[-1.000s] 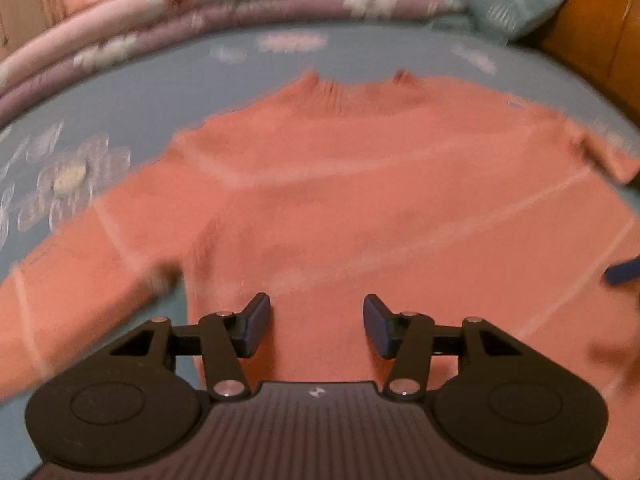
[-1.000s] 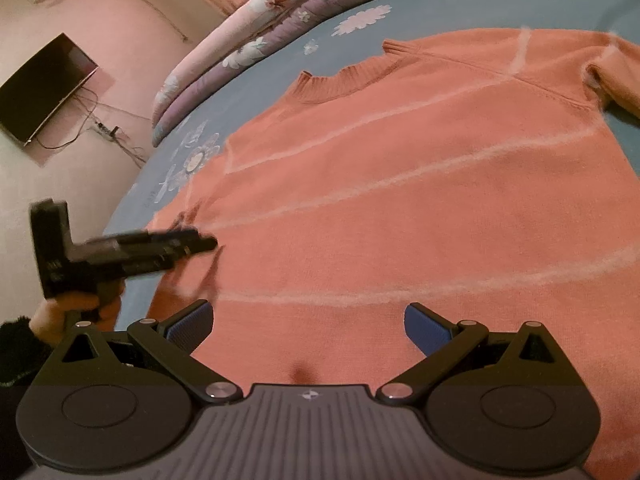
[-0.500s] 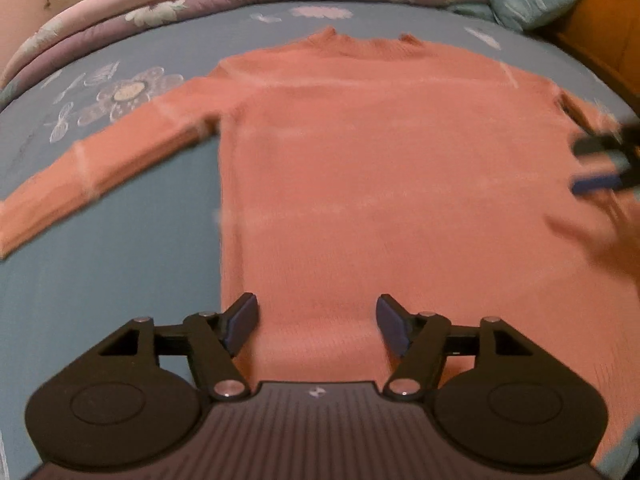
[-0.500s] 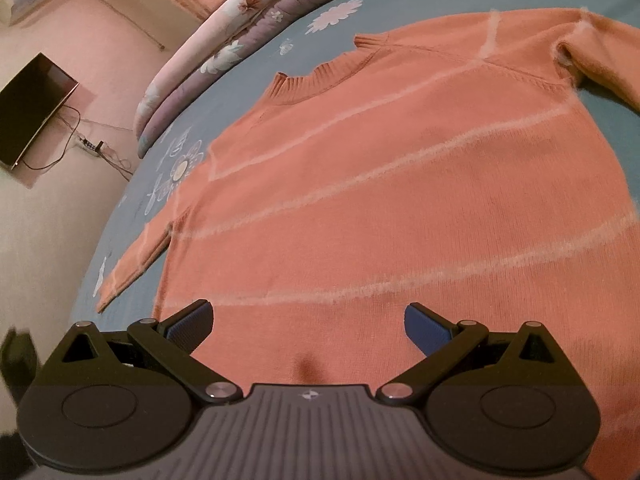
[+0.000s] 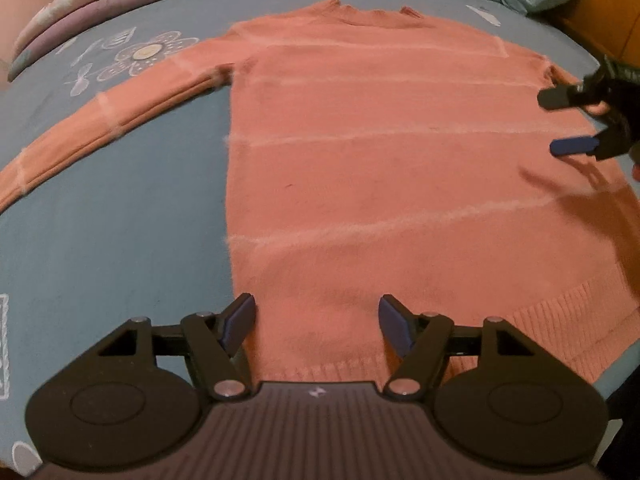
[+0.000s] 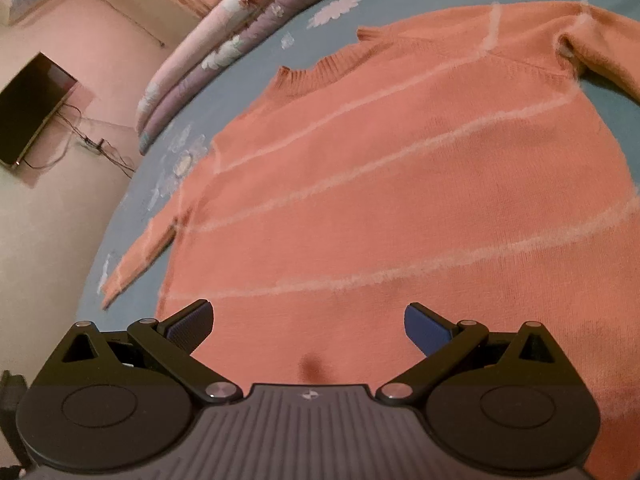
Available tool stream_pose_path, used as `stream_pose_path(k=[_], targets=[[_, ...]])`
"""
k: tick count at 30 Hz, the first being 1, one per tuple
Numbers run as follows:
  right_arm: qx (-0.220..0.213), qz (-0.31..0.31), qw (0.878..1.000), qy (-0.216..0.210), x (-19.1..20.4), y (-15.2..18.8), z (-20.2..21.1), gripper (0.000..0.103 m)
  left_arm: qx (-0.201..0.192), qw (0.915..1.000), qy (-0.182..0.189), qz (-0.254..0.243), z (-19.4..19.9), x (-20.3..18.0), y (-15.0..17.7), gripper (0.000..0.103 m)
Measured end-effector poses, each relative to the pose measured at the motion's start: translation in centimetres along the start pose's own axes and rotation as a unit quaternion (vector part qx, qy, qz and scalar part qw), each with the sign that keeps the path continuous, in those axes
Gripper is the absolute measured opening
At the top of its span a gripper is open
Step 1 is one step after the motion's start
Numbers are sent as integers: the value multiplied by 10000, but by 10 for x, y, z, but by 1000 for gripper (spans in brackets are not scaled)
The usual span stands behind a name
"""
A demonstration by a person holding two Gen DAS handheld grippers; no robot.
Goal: Fold clothes
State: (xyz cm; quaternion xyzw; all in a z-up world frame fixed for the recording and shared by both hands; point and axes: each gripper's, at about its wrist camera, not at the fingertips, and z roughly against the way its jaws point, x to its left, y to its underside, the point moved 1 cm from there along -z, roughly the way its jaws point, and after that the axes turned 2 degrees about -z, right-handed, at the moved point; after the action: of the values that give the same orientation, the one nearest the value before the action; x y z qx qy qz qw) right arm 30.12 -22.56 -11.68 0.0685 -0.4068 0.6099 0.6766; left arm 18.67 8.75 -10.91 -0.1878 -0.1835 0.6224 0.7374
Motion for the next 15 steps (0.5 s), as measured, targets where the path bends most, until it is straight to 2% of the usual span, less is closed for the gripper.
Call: stream_pose_path(k=[3, 6, 7, 9, 12, 15], targets=[[14, 79, 10000, 55, 1, 1, -2, 103, -223, 9993, -211, 191, 9, 14, -3, 69], [1, 160, 9998, 88, 2, 2, -5, 103, -685, 9917, -297, 1042, 19, 55, -13, 68], [-13, 179, 9998, 89, 2, 2, -5, 103, -873, 9859, -295, 1400, 22, 73, -17, 64], [-60, 179, 9998, 73, 1, 2, -7, 103, -1315, 9709, -303, 1981, 27, 109, -30, 63], [-126, 187, 9997, 49, 0, 2, -8, 103, -1912, 9442, -352, 2659, 26, 165, -58, 63], [-169, 251, 9995, 46, -1, 1, -10, 103, -2106, 9239, -79, 3192, 2, 211, -96, 63]])
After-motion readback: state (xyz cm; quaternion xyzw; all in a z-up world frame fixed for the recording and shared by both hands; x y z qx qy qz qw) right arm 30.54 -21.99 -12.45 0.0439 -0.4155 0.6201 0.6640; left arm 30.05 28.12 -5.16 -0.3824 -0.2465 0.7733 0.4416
